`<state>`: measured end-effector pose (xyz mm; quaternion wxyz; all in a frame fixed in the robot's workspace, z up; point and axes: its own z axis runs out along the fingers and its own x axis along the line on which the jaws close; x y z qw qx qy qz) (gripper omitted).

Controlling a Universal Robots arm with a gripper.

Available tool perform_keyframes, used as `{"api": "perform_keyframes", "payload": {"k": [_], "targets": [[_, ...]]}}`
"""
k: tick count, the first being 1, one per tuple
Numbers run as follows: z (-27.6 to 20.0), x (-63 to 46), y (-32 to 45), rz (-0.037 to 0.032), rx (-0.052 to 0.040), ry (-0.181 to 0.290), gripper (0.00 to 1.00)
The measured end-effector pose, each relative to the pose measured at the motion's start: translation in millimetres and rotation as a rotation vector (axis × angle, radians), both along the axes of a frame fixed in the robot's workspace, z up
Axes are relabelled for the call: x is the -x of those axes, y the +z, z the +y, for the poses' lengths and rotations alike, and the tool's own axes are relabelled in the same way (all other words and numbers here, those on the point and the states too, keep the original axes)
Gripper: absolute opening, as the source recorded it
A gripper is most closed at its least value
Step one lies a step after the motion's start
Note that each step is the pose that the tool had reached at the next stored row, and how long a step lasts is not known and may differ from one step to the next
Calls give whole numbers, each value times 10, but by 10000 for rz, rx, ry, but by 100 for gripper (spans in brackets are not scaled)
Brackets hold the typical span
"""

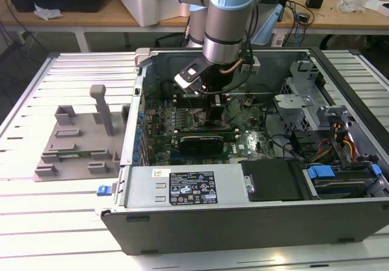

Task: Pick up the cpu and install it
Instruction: 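Place the cpu into insertion slot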

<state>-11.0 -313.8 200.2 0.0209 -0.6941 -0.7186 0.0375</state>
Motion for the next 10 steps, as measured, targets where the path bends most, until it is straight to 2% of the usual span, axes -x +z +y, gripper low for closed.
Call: {"api": "perform_keyframes", "payload": {"k": [7, 9, 10], "targets": [[26, -11, -10, 2, -7, 103, 54], [26, -11, -10, 3, -7, 103, 55], [26, -11, -10, 3, -6, 103, 62]]}}
